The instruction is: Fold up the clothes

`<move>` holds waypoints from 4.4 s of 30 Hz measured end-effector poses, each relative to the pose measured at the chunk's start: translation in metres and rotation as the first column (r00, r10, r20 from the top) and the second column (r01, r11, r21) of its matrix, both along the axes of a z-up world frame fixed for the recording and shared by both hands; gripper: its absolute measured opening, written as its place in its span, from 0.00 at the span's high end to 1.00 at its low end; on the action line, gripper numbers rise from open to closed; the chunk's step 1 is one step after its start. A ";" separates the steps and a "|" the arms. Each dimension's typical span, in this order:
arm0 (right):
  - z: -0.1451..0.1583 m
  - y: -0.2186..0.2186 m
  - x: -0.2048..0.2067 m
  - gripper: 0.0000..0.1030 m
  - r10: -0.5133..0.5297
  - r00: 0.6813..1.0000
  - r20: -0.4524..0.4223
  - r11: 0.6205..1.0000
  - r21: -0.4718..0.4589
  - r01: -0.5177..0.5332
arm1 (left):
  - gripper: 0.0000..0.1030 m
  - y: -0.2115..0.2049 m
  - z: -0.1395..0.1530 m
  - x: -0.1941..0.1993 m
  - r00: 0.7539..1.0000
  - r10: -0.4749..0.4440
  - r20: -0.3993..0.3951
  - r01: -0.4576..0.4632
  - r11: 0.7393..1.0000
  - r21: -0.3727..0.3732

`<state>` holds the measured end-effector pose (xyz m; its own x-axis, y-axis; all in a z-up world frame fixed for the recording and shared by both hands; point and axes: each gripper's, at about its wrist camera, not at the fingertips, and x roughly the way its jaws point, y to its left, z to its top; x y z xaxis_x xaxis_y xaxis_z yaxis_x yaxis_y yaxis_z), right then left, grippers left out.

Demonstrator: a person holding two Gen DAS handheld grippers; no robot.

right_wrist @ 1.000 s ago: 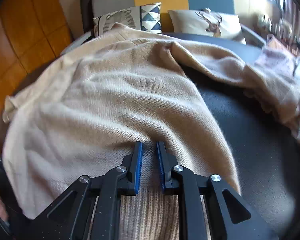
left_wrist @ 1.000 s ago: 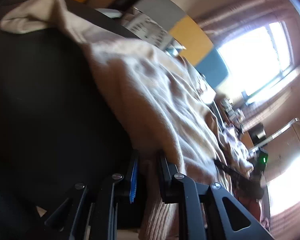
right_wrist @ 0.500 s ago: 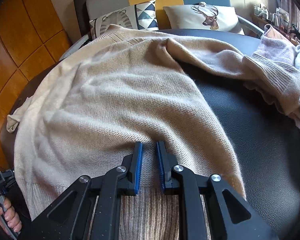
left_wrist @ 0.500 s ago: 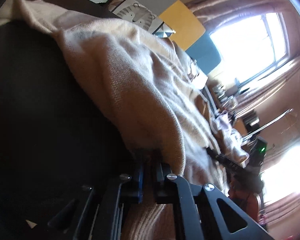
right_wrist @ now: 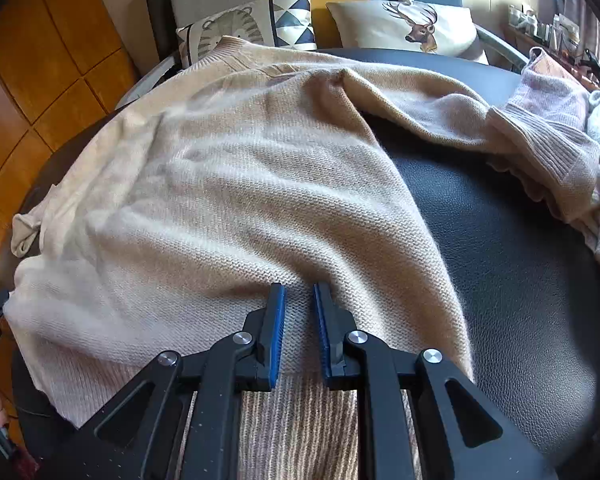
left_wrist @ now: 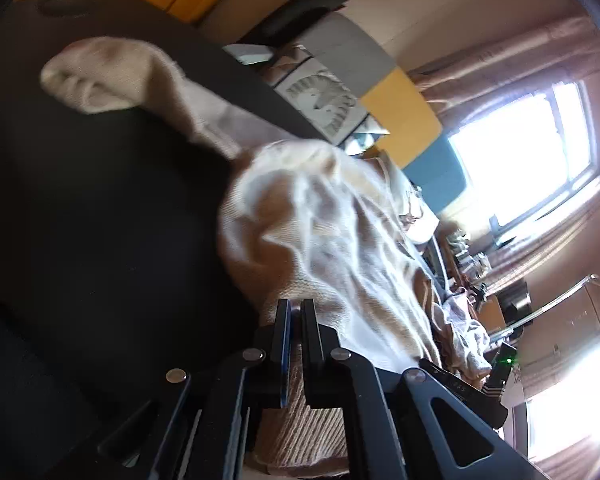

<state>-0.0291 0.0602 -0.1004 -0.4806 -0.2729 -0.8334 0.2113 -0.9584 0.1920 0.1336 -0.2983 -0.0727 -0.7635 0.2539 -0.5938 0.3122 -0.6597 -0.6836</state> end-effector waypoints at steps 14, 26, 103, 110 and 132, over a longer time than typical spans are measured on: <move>0.000 0.004 0.000 0.84 0.003 1.000 -0.002 1.000 -0.020 -0.003 | 0.82 -0.004 -0.038 -0.004 0.992 0.042 0.122 -0.058 0.989 0.135; 0.003 -0.031 0.008 0.33 0.114 0.993 -0.008 0.992 0.059 -0.114 | 0.70 0.037 -0.032 -0.087 0.966 -0.236 0.108 0.221 0.965 0.138; -0.002 0.000 0.021 0.86 0.125 0.992 0.017 0.978 0.167 -0.126 | 0.79 0.116 0.027 -0.062 0.880 -0.441 0.178 0.473 0.776 -0.418; 0.023 -0.008 0.019 0.83 0.160 0.986 -0.040 0.985 0.070 -0.157 | 0.80 0.100 0.023 -0.080 0.915 -0.346 0.209 0.405 0.787 -0.465; -0.017 -0.089 -0.005 0.58 0.298 0.938 -0.175 0.953 0.111 -0.282 | 0.83 -0.061 0.059 -0.098 0.996 0.063 0.059 -0.040 0.944 -0.326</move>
